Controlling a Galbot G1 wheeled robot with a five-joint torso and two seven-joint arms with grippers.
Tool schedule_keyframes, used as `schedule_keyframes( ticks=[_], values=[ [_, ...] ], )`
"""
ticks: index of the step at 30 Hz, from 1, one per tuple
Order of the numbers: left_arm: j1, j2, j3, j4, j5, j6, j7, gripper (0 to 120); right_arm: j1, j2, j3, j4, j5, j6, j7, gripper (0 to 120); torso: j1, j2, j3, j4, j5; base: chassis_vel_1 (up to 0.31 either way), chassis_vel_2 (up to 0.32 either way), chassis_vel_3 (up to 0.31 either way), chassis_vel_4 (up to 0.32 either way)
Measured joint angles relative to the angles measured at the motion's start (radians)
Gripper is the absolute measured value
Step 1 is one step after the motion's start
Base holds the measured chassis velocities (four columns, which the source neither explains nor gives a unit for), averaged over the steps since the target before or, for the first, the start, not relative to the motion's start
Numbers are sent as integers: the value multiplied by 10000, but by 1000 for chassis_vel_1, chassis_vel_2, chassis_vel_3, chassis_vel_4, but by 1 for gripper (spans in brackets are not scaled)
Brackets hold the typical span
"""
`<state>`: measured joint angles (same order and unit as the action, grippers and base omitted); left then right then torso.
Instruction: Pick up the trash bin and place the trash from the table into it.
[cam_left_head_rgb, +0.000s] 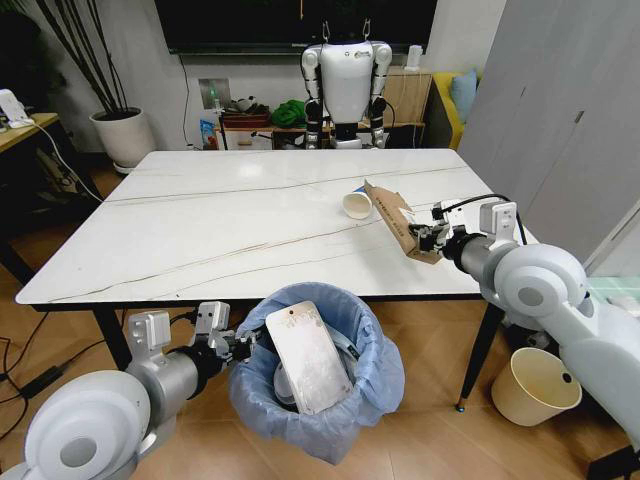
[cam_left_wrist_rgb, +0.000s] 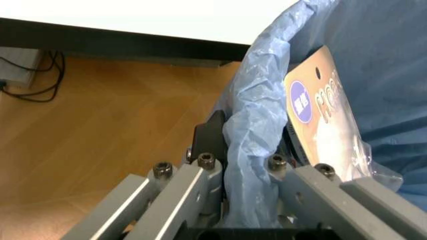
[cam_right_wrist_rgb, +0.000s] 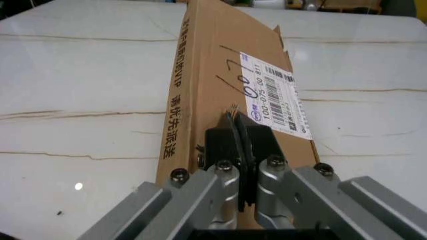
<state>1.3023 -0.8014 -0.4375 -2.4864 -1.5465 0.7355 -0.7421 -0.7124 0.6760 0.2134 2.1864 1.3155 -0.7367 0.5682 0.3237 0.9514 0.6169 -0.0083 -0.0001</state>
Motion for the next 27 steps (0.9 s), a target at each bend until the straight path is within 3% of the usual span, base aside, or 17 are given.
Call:
schedule_keyframes(
  ticks=[16,27],
  values=[
    [-326,8,-98,380,-59,0,-108,3,183,-482,1005,2976,2265,9,697,0,0,0,-1,0,1,0,0,0,0],
    [-565,22,-117,513,-180,0,-109,3,38,-613,1027,3217,3028,180,723,0,0,0,0,0,2,0,0,0,0]
  ],
)
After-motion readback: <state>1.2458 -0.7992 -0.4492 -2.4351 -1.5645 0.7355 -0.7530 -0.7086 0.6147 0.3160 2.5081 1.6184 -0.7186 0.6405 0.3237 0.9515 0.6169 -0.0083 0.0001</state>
